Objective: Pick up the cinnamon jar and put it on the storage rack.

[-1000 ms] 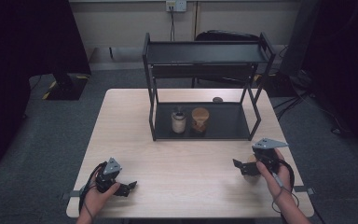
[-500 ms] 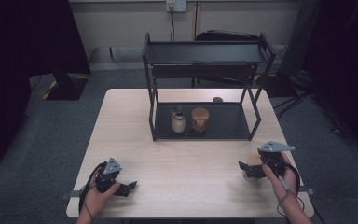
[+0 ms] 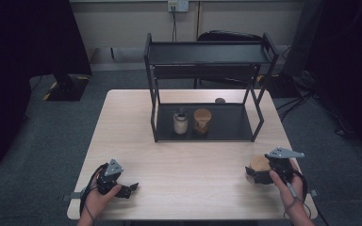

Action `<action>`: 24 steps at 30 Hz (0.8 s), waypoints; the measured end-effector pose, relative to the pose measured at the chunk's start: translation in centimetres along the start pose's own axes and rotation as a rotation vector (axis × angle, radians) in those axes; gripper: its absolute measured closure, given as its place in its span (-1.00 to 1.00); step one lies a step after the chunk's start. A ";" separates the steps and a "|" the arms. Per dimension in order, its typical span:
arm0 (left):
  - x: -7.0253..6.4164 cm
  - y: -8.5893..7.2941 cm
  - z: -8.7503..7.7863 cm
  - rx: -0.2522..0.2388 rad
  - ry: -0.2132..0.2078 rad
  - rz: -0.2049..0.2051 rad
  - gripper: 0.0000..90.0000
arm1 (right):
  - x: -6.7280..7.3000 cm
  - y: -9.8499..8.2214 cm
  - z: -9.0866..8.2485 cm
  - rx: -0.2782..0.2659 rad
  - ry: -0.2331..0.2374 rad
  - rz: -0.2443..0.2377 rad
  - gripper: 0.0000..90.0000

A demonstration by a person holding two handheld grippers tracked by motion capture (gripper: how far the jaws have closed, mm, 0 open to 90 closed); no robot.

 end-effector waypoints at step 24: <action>0.0 0.0 0.0 0.000 0.000 0.000 -1.00 | -0.1 -2.3 0.4 -0.016 0.006 0.030 -0.97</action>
Point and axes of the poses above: each handheld gripper's, and its own axes: z roughly forward along the jaws, y roughly out of its top, x roughly to its left, the point moved 1 cm from there along z, roughly forward along the jaws, and after that the axes turned 7 degrees about -z, right-handed, at the moved point
